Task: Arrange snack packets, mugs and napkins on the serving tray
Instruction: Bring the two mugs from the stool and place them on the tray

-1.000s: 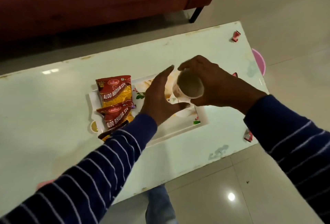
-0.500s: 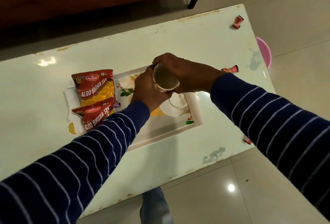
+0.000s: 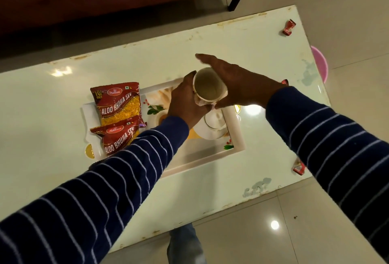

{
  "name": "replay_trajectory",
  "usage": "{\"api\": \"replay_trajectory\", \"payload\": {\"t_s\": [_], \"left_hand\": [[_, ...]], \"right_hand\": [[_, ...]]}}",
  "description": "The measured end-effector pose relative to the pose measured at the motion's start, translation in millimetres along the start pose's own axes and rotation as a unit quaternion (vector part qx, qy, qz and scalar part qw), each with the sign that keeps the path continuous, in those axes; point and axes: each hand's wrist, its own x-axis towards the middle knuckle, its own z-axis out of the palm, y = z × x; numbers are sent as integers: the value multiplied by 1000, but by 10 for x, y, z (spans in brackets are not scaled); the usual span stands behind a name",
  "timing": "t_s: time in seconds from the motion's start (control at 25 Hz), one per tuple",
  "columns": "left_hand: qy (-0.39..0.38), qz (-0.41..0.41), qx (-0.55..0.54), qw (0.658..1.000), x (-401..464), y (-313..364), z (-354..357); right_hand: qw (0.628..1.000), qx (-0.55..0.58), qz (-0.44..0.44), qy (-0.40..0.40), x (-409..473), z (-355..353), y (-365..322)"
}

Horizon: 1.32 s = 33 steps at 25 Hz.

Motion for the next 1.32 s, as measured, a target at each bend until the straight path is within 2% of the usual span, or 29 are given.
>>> {"api": "replay_trajectory", "payload": {"t_s": [0.04, 0.08, 0.12, 0.2, 0.24, 0.32, 0.52, 0.68, 0.84, 0.92, 1.0, 1.12, 1.24, 1.32], "left_hand": [[-9, -5, 3, 1000, -61, 11, -61], [-11, -5, 5, 1000, -159, 8, -158], [-2, 4, 5, 1000, -280, -7, -284], [29, 30, 3, 999, -564, -74, -647], [43, 36, -2, 998, -700, -119, -862], [73, 25, -13, 997, -961, -236, -1356], [199, -38, -13, 979, -1664, -592, -2572], [289, -83, -13, 954, -2242, -1012, -3480], [365, -120, 96, 918, -2832, -1507, -4623], [404, -105, 188, 889, -3023, -1681, -5161], [436, -83, 200, 873, -3170, -1876, -5802], [433, -64, 189, 879, -3196, -2167, -6808], [363, -54, 256, 894, -2943, -2488, -7748], [316, -103, 252, 909, -2671, -2658, -8225]], "right_hand": [[999, 21, 14, 35, -94, -95, -22], [993, 42, 32, 106, -219, -188, -38], [976, 67, 57, 201, -363, -271, -58], [915, 121, 123, 366, -661, -328, -196], [890, 138, 151, 407, -776, -283, -291], [872, 155, 177, 429, -848, -53, -533], [875, 213, 110, 421, -366, 964, -1722], [902, 272, 87, 323, 143, 1937, -2970], [919, 323, 38, 223, 590, 2803, -4320], [921, 342, 29, 184, 782, 3139, -4814], [924, 352, 32, 150, 1029, 3451, -5336], [925, 359, 48, 117, 1456, 3849, -6040], [925, 366, 43, 91, 1913, 4183, -6617], [927, 365, 24, 83, 2224, 4380, -6916]]}}
